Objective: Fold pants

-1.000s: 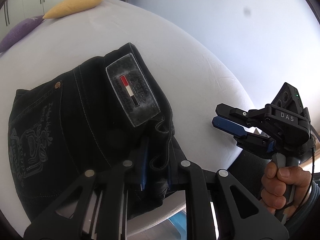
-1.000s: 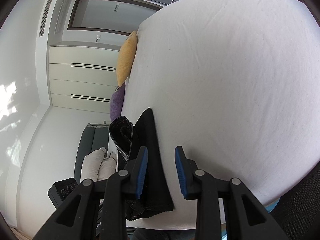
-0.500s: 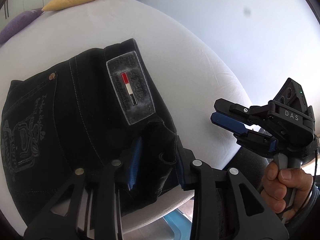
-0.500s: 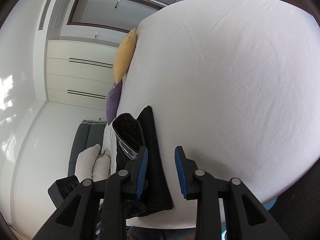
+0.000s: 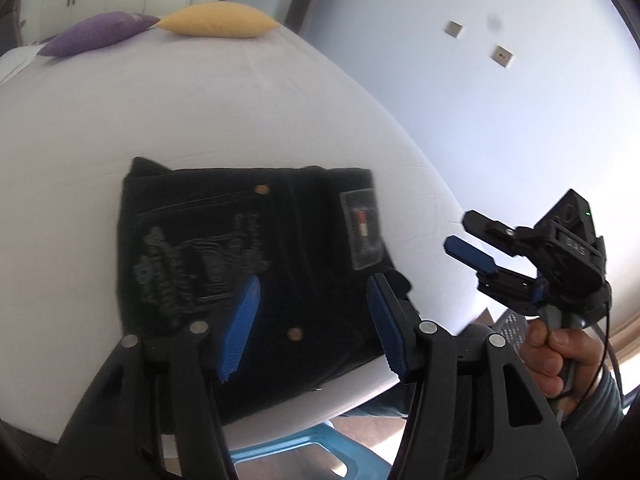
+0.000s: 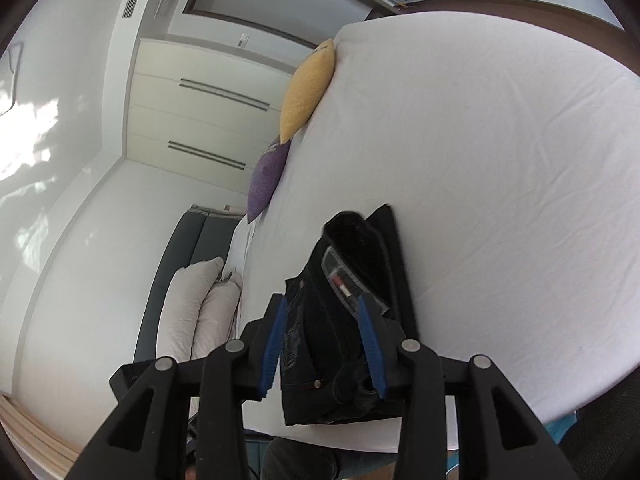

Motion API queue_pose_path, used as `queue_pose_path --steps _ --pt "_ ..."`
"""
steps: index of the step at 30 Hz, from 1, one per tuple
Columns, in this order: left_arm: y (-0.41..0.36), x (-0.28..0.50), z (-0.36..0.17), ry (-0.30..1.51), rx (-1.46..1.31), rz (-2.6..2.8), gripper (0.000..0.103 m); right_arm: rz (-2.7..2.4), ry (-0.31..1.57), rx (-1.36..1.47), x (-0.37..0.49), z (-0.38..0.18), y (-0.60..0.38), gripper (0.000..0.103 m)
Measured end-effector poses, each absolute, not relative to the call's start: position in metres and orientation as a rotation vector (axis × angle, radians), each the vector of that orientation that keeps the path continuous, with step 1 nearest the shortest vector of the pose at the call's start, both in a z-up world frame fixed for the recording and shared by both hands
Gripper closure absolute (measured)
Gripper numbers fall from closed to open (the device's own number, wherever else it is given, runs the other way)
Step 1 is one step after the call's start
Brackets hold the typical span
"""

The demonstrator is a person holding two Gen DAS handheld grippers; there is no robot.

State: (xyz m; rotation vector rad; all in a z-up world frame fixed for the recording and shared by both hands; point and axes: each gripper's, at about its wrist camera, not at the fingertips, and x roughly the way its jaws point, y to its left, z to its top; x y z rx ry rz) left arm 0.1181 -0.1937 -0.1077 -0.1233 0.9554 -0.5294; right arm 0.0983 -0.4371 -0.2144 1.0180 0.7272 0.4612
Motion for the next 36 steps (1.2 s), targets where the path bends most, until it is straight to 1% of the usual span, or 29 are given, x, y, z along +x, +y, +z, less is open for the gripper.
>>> queue_pose_path --steps 4,8,9,10,11,12,14,17,18,19,20,21,22,25,27,29,30,31,32,33,36 --pt "-0.161 0.129 -0.123 0.959 -0.137 -0.443 0.049 0.554 0.784 0.959 0.112 -0.215 -0.395 0.062" --pt "-0.154 0.126 -0.148 1.010 -0.146 -0.427 0.049 0.470 0.966 0.962 0.116 -0.259 -0.381 0.062" --pt "-0.157 0.124 -0.157 1.025 -0.137 -0.431 0.049 0.435 1.004 0.947 0.113 -0.272 -0.381 0.067" --pt "-0.159 0.122 -0.164 1.033 -0.128 -0.432 0.049 0.411 1.013 0.959 0.108 -0.283 -0.384 0.087" --pt "-0.160 0.121 -0.169 1.037 -0.123 -0.433 0.049 0.400 1.011 0.994 0.104 -0.292 -0.391 0.097" --pt "-0.161 0.119 -0.174 1.039 -0.114 -0.438 0.049 0.401 1.005 1.041 0.099 -0.301 -0.398 0.103" --pt "-0.162 0.115 -0.178 1.040 -0.089 -0.445 0.049 0.408 0.994 1.058 0.092 -0.304 -0.405 0.103" --pt "-0.162 0.112 -0.177 1.024 -0.067 -0.455 0.048 0.408 1.003 0.969 0.090 -0.286 -0.403 0.103" --pt "-0.159 0.111 -0.174 1.021 -0.077 -0.457 0.048 0.414 0.992 0.957 0.090 -0.277 -0.403 0.098" --pt "-0.156 0.110 -0.172 1.016 -0.088 -0.458 0.048 0.427 0.968 0.945 0.093 -0.266 -0.403 0.083" --pt "-0.154 0.109 -0.170 1.016 -0.089 -0.460 0.048 0.436 0.939 0.930 0.097 -0.254 -0.403 0.073" --pt "-0.155 0.110 -0.170 1.020 -0.082 -0.461 0.048 0.454 0.905 0.919 0.104 -0.241 -0.402 0.058" --pt "-0.156 0.109 -0.170 1.018 -0.072 -0.462 0.048 0.484 0.879 0.910 0.113 -0.232 -0.399 0.055" --pt "-0.159 0.105 -0.170 1.014 -0.056 -0.468 0.043 0.562 0.859 0.879 0.152 -0.215 -0.382 0.054" --pt "-0.166 0.105 -0.175 1.011 -0.033 -0.466 0.042 0.564 0.860 0.884 0.180 -0.223 -0.380 0.054" --pt "-0.169 0.103 -0.177 1.003 -0.017 -0.472 0.038 0.482 0.909 0.939 0.206 -0.248 -0.391 0.055" --pt "-0.170 0.102 -0.178 1.000 -0.014 -0.477 0.038 0.433 0.930 0.962 0.216 -0.263 -0.401 0.059" --pt "-0.170 0.102 -0.179 0.999 -0.012 -0.484 0.038 0.391 0.947 0.974 0.223 -0.276 -0.408 0.074" --pt "-0.170 0.102 -0.180 0.997 -0.012 -0.493 0.038 0.362 0.960 1.003 0.227 -0.289 -0.415 0.086" --pt "-0.170 0.102 -0.180 0.992 -0.011 -0.499 0.038 0.351 0.958 1.051 0.228 -0.301 -0.424 0.103" --pt "-0.167 0.100 -0.176 0.984 -0.030 -0.513 0.038 0.342 0.897 1.131 0.216 -0.311 -0.443 0.103"
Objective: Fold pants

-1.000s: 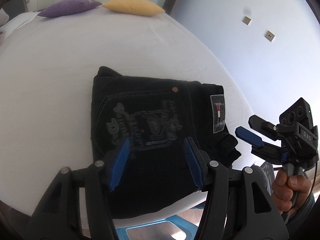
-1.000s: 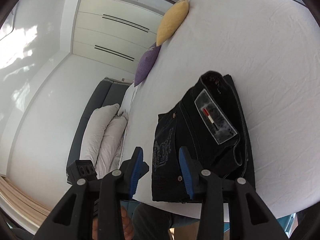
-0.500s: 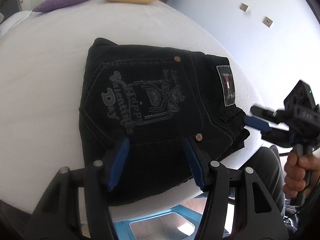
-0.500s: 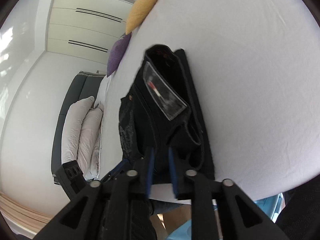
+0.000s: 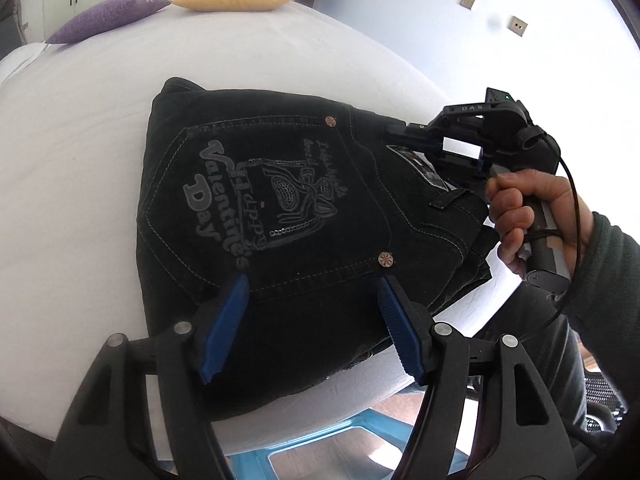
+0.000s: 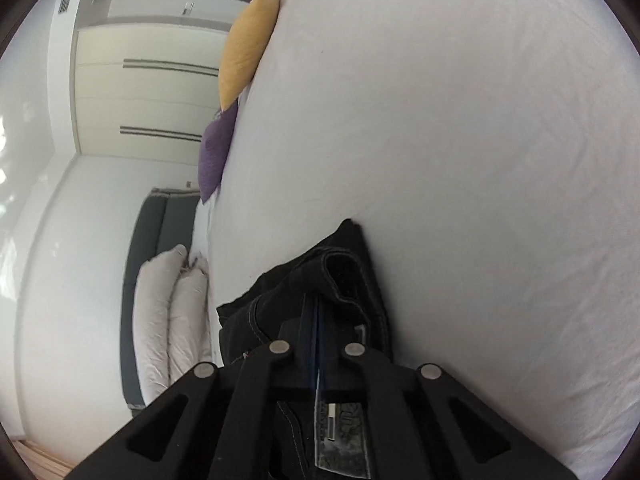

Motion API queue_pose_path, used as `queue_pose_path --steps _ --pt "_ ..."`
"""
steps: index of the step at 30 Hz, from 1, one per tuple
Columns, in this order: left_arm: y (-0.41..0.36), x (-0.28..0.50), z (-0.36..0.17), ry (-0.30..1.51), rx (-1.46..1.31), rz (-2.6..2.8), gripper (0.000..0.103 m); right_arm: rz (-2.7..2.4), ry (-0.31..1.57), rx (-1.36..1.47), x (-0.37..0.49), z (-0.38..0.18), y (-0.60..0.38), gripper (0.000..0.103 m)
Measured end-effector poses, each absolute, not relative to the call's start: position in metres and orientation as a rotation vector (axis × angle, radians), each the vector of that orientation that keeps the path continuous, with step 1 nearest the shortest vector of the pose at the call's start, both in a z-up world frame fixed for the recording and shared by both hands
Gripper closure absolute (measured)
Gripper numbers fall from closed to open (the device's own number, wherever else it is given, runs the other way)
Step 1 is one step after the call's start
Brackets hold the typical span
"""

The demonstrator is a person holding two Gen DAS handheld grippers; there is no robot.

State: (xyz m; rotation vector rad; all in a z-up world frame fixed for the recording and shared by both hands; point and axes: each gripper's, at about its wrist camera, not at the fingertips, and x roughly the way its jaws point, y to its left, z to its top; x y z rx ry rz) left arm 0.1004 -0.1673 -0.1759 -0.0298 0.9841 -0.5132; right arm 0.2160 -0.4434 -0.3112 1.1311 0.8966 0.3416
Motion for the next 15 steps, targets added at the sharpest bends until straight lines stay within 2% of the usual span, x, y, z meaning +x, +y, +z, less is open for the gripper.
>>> queue_pose_path --steps 2,3,4,6,10,15 --pt "-0.162 0.101 -0.167 0.975 -0.063 -0.527 0.038 0.338 0.888 1.115 0.206 -0.301 -0.448 0.100" --pt "-0.154 0.101 -0.160 0.963 -0.083 -0.531 0.038 0.339 0.880 1.107 0.199 -0.293 -0.449 0.084" --pt "-0.151 0.103 -0.152 0.943 -0.092 -0.531 0.038 0.354 0.861 1.096 0.192 -0.282 -0.447 0.061" --pt "-0.145 0.115 -0.135 0.897 -0.092 -0.515 0.038 0.413 0.826 1.061 0.176 -0.262 -0.439 0.047" --pt "-0.133 0.162 -0.125 0.879 -0.108 -0.471 0.038 0.521 0.835 1.041 0.147 -0.244 -0.418 0.047" --pt "-0.147 0.220 -0.151 1.000 -0.031 -0.492 0.038 0.475 0.849 0.971 0.117 -0.234 -0.419 0.048"
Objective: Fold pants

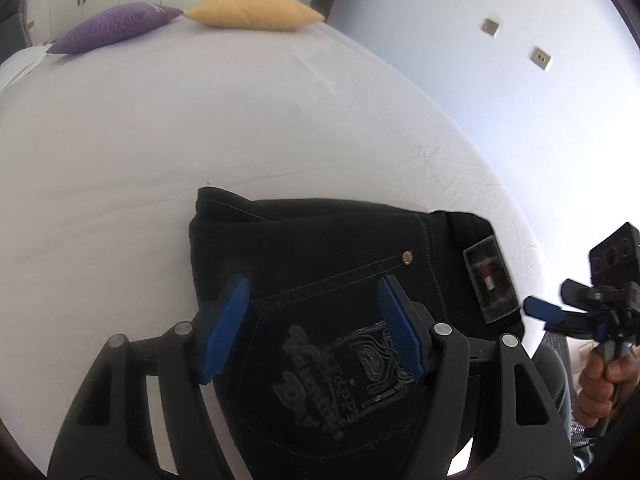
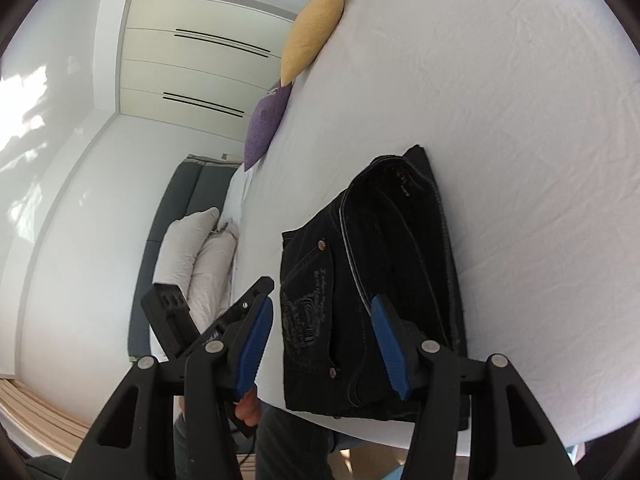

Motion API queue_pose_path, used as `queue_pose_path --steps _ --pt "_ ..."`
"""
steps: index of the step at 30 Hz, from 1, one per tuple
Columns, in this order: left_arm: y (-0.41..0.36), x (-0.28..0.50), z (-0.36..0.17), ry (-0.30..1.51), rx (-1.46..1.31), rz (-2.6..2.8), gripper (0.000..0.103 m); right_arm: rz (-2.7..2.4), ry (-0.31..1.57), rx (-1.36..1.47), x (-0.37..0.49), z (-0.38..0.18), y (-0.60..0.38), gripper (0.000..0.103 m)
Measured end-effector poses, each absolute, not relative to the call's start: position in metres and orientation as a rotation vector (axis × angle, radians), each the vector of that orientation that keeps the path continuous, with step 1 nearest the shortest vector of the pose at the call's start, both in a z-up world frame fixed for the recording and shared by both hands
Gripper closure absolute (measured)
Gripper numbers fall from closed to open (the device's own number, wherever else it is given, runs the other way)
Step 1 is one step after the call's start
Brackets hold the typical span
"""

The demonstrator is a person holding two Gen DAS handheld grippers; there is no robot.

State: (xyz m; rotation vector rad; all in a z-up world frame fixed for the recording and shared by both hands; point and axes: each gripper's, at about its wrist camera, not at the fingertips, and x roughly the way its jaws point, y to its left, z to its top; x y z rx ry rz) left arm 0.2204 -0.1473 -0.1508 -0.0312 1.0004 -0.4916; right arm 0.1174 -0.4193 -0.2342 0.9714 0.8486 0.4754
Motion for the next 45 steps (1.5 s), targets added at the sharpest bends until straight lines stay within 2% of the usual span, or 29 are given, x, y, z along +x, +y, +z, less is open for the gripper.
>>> queue_pose_path --steps 6,9,15,16,17,18,19,20,21,23,25,26,30,33,35,37,39,40,41,43,44,45 --pt "-0.165 0.243 -0.187 1.075 -0.003 -0.453 0.037 0.427 0.828 0.797 0.122 -0.191 -0.414 0.048" --pt "-0.170 0.244 -0.193 1.078 0.012 -0.449 0.029 0.510 0.818 0.773 0.126 -0.182 -0.397 0.047" --pt "-0.168 0.242 -0.192 1.037 0.001 -0.450 0.026 0.514 1.008 0.875 0.134 -0.252 -0.373 0.047" --pt "-0.165 0.237 -0.188 1.027 -0.009 -0.450 0.026 0.490 1.041 0.890 0.133 -0.267 -0.374 0.056" --pt "-0.160 0.230 -0.185 1.017 -0.020 -0.451 0.026 0.498 1.030 0.904 0.130 -0.277 -0.378 0.061" --pt "-0.156 0.220 -0.180 0.997 -0.036 -0.455 0.026 0.509 0.998 0.908 0.126 -0.284 -0.385 0.074" --pt "-0.153 0.210 -0.176 0.973 -0.048 -0.459 0.026 0.497 0.997 0.925 0.124 -0.291 -0.392 0.093" --pt "-0.151 0.199 -0.174 0.952 -0.049 -0.467 0.026 0.481 1.008 0.963 0.121 -0.298 -0.399 0.102" --pt "-0.150 0.187 -0.174 0.938 -0.041 -0.482 0.026 0.488 1.003 1.005 0.119 -0.301 -0.405 0.103" --pt "-0.149 0.170 -0.183 0.932 -0.014 -0.480 0.026 0.491 0.978 0.990 0.117 -0.286 -0.408 0.096" --pt "-0.146 0.159 -0.198 0.952 -0.022 -0.472 0.026 0.524 0.900 0.958 0.122 -0.260 -0.408 0.047" --pt "-0.146 0.157 -0.204 0.955 -0.024 -0.464 0.027 0.538 0.862 0.952 0.128 -0.248 -0.408 0.041" --pt "-0.138 0.130 -0.221 0.919 -0.022 -0.459 0.025 0.557 0.817 0.939 0.176 -0.232 -0.404 0.040" --pt "-0.125 0.124 -0.229 0.907 -0.064 -0.484 0.022 0.515 0.837 1.025 0.218 -0.256 -0.408 0.040" --pt "-0.122 0.124 -0.232 0.891 -0.070 -0.498 0.022 0.457 0.922 1.031 0.237 -0.283 -0.409 0.043" --pt "-0.128 0.129 -0.235 0.866 -0.061 -0.502 0.022 0.432 0.944 1.015 0.243 -0.299 -0.410 0.069" --pt "-0.127 0.125 -0.238 0.847 -0.061 -0.502 0.021 0.449 0.923 1.043 0.235 -0.304 -0.418 0.078" --pt "-0.126 0.123 -0.236 0.844 -0.057 -0.500 0.021 0.444 0.912 1.064 0.229 -0.303 -0.422 0.078" --pt "-0.125 0.120 -0.232 0.847 -0.041 -0.492 0.021 0.435 0.905 1.072 0.221 -0.300 -0.427 0.077" --pt "-0.128 0.114 -0.220 0.858 0.004 -0.466 0.022 0.406 0.878 1.046 0.200 -0.287 -0.433 0.064" --pt "-0.128 0.112 -0.213 0.861 0.013 -0.455 0.022 0.396 0.860 1.028 0.189 -0.279 -0.434 0.044" --pt "-0.126 0.108 -0.205 0.857 0.011 -0.441 0.022 0.409 0.835 1.023 0.177 -0.272 -0.435 0.039"
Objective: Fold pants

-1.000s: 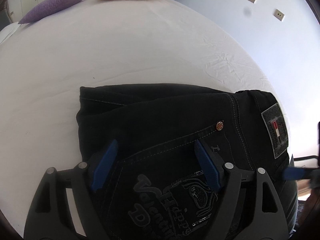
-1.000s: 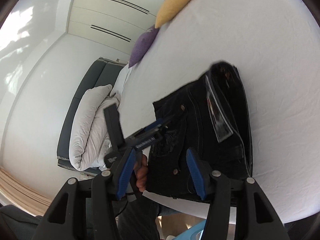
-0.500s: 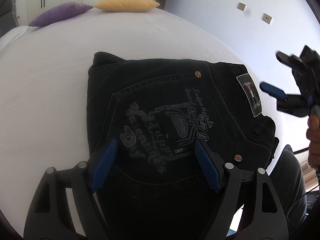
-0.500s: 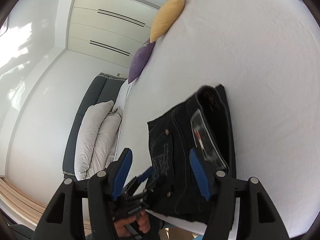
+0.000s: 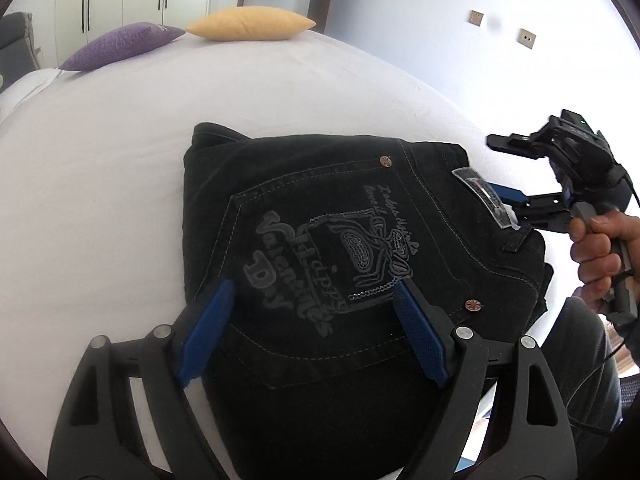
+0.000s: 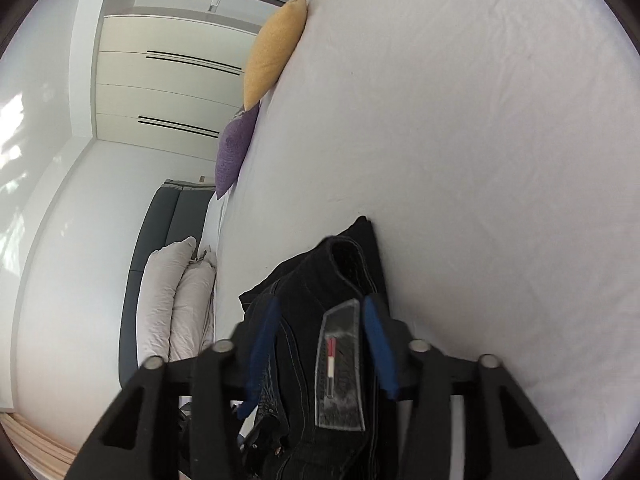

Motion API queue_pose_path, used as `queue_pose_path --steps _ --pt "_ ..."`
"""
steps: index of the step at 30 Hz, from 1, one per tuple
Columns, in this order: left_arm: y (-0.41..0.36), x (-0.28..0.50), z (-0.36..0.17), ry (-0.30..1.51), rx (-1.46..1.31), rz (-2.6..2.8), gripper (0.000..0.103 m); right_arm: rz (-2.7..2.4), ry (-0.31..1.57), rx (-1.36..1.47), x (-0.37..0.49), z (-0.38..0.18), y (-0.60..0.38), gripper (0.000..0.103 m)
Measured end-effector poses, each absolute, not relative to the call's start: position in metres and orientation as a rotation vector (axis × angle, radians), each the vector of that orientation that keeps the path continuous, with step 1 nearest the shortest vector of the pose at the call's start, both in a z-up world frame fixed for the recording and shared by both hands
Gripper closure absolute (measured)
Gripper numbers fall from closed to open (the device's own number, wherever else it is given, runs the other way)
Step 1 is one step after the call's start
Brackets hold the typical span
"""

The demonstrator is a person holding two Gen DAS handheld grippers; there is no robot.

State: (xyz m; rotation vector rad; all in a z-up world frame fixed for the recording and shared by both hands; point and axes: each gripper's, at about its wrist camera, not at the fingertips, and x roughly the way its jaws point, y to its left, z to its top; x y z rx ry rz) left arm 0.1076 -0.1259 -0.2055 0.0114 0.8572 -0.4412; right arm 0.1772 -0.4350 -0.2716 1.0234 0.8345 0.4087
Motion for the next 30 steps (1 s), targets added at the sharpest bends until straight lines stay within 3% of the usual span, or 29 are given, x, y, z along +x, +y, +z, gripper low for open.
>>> queue_pose_path --steps 6,8,9,11,13,16,23,30 --pt "-0.116 0.099 -0.201 0.896 -0.019 -0.386 0.022 0.496 0.889 0.945 0.131 -0.274 -0.411 0.038" --pt "-0.115 0.106 -0.216 0.962 -0.027 -0.370 0.021 0.477 0.885 0.948 0.124 -0.287 -0.412 0.043" --pt "-0.113 0.106 -0.218 0.962 -0.038 -0.368 0.021 0.470 0.878 0.981 0.124 -0.290 -0.417 0.050" --pt "-0.113 0.106 -0.215 0.972 -0.042 -0.359 0.021 0.447 0.896 1.006 0.125 -0.287 -0.423 0.053" --pt "-0.110 0.106 -0.211 0.980 -0.050 -0.350 0.021 0.427 0.885 0.963 0.125 -0.270 -0.430 0.043" --pt "-0.101 0.107 -0.205 1.009 -0.070 -0.306 0.021 0.408 0.839 0.919 0.122 -0.248 -0.444 0.037" --pt "-0.071 0.126 -0.175 1.011 -0.094 -0.219 0.019 0.381 0.973 0.883 0.139 -0.262 -0.450 0.032" --pt "-0.049 0.164 -0.185 1.079 -0.108 -0.185 0.017 0.439 1.039 0.860 0.169 -0.278 -0.428 0.028"
